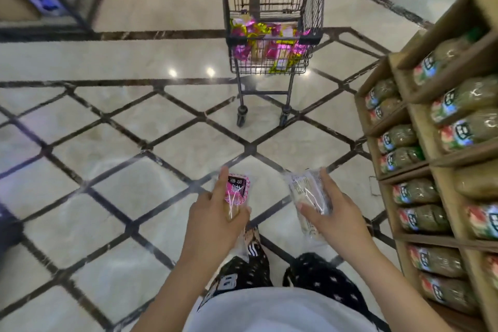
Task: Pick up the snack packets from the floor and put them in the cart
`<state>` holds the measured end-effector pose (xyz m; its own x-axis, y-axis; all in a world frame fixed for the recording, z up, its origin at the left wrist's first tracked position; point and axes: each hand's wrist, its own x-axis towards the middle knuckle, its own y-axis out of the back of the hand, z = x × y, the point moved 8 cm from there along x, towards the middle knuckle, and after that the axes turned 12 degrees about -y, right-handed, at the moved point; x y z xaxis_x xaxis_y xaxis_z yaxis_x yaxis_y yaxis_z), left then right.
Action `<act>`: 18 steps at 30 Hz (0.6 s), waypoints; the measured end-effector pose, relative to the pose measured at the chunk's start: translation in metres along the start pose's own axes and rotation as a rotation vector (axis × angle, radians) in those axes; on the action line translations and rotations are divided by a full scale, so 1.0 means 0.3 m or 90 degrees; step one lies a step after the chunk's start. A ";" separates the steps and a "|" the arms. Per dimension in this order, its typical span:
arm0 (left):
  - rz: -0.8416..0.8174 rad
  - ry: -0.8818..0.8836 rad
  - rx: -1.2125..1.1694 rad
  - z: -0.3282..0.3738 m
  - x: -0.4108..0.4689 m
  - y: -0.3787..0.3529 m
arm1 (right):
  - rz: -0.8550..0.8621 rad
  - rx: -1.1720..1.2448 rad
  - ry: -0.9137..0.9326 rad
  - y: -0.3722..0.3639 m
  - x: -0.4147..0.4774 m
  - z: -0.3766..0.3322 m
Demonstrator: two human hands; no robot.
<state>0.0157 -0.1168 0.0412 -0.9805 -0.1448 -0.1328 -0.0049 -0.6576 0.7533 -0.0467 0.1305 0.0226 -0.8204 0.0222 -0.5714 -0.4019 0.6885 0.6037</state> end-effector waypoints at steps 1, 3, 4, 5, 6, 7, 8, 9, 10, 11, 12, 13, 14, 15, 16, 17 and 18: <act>-0.010 -0.006 0.010 0.005 0.060 0.016 | 0.003 0.010 -0.010 0.010 0.026 -0.023; -0.021 -0.020 0.028 0.018 0.167 0.036 | 0.001 0.020 -0.023 0.030 0.075 -0.063; -0.027 -0.027 0.034 0.027 0.219 0.042 | 0.000 0.020 -0.028 0.042 0.101 -0.080; -0.031 -0.028 0.033 0.032 0.267 0.042 | 0.002 0.020 -0.034 0.056 0.131 -0.090; -0.032 -0.026 0.030 0.037 0.313 0.040 | 0.008 0.023 -0.041 0.074 0.163 -0.100; -0.036 -0.021 0.026 0.042 0.356 0.033 | 0.014 0.030 -0.049 0.093 0.201 -0.106; -0.042 -0.015 0.026 0.051 0.399 0.025 | 0.018 0.041 -0.059 0.112 0.244 -0.109; -0.050 -0.012 0.032 0.060 0.443 0.012 | 0.020 0.052 -0.070 0.134 0.290 -0.111; -0.055 -0.012 0.039 0.068 0.488 -0.003 | 0.019 0.060 -0.079 0.157 0.342 -0.115; -0.058 -0.010 0.043 0.074 0.534 -0.017 | 0.019 0.067 -0.084 0.180 0.394 -0.122; -0.061 -0.007 0.043 0.082 0.583 -0.031 | 0.019 0.072 -0.086 0.206 0.450 -0.133; -0.065 -0.003 0.042 0.091 0.635 -0.045 | 0.020 0.074 -0.087 0.234 0.507 -0.145; -0.068 0.001 0.042 0.104 0.690 -0.059 | 0.024 0.072 -0.090 0.265 0.566 -0.159; -0.069 0.003 0.045 0.120 0.748 -0.072 | 0.026 0.069 -0.094 0.298 0.628 -0.171; -0.069 0.004 0.046 0.143 0.808 -0.081 | 0.024 0.068 -0.097 0.332 0.687 -0.185; -0.070 0.004 0.050 0.172 0.870 -0.088 | 0.020 0.068 -0.097 0.367 0.745 -0.201; -0.069 0.002 0.053 0.205 0.935 -0.094 | 0.017 0.067 -0.094 0.407 0.800 -0.218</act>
<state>-0.2713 -0.0935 0.0224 -0.9727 -0.0789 -0.2181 -0.1270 -0.6058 0.7854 -0.3194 0.1724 -0.0046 -0.7582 0.1430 -0.6362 -0.3293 0.7581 0.5629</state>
